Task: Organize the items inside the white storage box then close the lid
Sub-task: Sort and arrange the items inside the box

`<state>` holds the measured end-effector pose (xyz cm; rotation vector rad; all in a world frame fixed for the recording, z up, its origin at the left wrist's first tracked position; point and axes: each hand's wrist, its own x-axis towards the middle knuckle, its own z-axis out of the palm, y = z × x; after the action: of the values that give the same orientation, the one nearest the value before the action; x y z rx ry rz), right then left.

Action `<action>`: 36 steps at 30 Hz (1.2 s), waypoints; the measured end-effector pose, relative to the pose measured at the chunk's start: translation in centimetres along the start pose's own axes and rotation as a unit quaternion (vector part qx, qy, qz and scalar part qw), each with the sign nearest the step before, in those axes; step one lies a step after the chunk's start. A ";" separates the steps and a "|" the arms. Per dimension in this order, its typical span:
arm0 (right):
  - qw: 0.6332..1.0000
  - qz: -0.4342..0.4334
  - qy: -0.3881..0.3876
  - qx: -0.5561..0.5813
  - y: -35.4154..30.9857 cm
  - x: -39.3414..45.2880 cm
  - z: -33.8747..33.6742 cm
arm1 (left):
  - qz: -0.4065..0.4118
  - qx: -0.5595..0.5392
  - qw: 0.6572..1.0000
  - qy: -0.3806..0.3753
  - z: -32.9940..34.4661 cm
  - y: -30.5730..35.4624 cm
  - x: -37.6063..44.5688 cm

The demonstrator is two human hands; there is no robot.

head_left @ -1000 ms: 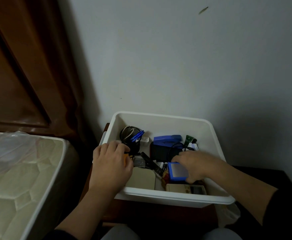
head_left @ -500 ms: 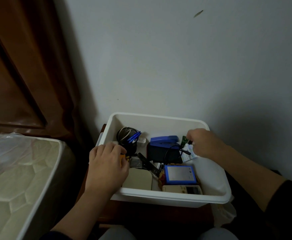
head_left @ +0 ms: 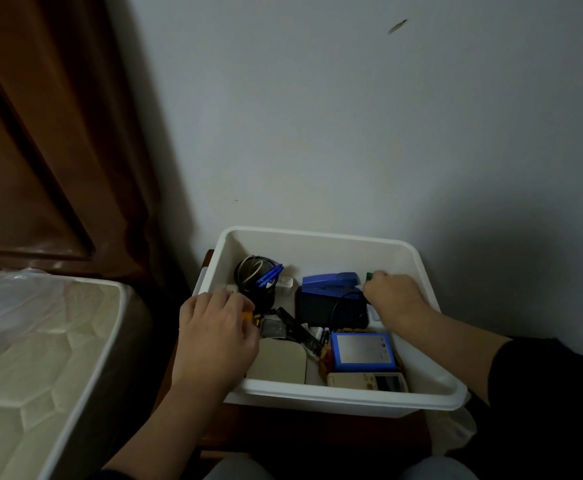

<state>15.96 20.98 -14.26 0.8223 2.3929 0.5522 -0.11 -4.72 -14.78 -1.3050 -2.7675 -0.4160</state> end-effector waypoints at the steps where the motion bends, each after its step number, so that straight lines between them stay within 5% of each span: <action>1: 1.000 0.001 0.003 -0.004 0.3 -0.2 -0.5 | 0.000 0.000 1.000 0.001 0.0 0.0 0.0; 10: 0.998 -0.016 -0.030 0.050 3.7 -2.8 -2.7 | -0.003 -0.005 1.000 -0.002 0.0 0.0 0.0; 16: 0.998 -0.042 0.027 -0.033 3.3 -2.2 0.0 | -0.007 -0.009 1.000 0.005 0.1 0.0 0.0; 30: 0.996 -0.077 0.016 -0.036 1.9 -1.8 0.9 | -0.003 -0.011 1.000 -0.001 -0.3 0.1 -0.1; 36: 0.992 -0.087 0.088 -0.010 4.6 -2.6 0.3 | -0.004 -0.014 1.000 -0.002 -0.7 0.2 0.0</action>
<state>19.83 22.67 -11.13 0.5693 2.5834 0.6001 0.02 -4.79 -14.11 -1.3030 -2.7798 -0.4551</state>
